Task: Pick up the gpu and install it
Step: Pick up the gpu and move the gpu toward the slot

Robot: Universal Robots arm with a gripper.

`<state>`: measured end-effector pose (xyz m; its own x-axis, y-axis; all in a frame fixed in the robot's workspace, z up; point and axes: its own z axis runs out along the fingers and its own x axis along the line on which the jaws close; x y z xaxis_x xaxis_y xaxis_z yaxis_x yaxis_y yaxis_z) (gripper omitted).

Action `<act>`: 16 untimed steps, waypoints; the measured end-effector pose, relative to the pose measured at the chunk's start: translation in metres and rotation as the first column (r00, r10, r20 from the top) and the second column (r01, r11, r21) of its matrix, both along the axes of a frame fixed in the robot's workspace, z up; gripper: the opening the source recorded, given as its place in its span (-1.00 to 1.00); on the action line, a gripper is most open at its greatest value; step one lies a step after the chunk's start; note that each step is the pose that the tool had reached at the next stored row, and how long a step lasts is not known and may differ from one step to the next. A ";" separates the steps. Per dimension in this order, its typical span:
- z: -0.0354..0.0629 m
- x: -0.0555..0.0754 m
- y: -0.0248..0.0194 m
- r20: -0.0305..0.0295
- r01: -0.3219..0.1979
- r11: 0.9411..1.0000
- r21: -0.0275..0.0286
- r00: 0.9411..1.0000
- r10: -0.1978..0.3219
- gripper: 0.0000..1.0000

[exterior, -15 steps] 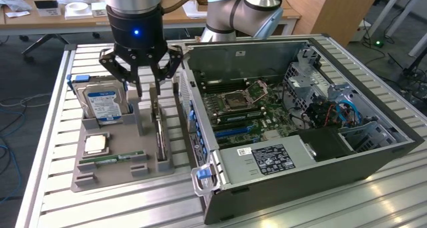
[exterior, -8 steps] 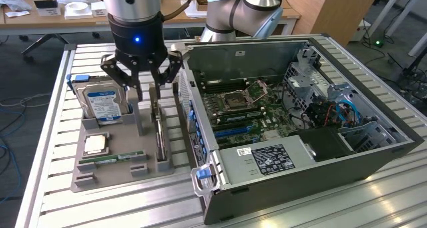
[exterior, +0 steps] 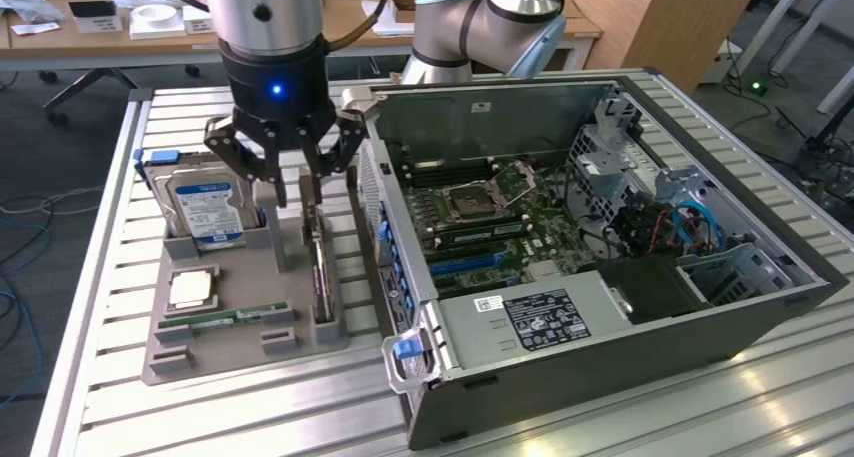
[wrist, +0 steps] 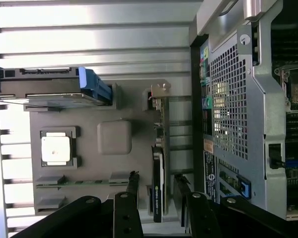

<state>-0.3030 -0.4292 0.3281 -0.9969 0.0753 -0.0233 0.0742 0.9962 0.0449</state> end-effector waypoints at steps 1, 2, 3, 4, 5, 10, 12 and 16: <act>-0.0010 0.000 0.0000 0.000 0.000 1.000 0.000 1.000 0.000 -0.17; -0.0022 0.000 0.0000 0.000 0.000 1.000 0.000 1.000 0.000 -0.17; -0.0035 0.000 0.0000 0.000 0.000 1.000 0.000 1.000 0.000 -0.17; -0.0049 0.000 0.0000 0.000 0.000 1.000 0.000 1.000 0.000 -0.17; -0.0063 0.000 0.0000 0.000 0.000 1.000 0.000 1.000 0.000 -0.17; -0.0129 0.000 0.0000 0.000 0.000 1.000 0.000 1.000 0.000 -0.17; -0.0156 0.000 0.0000 0.000 0.000 1.000 0.000 1.000 0.000 -0.17; -0.0202 0.000 -0.0001 0.000 0.000 1.000 0.000 1.000 0.000 -0.17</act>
<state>-0.3030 -0.4293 0.3080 -0.9969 0.0754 -0.0233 0.0743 0.9962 0.0448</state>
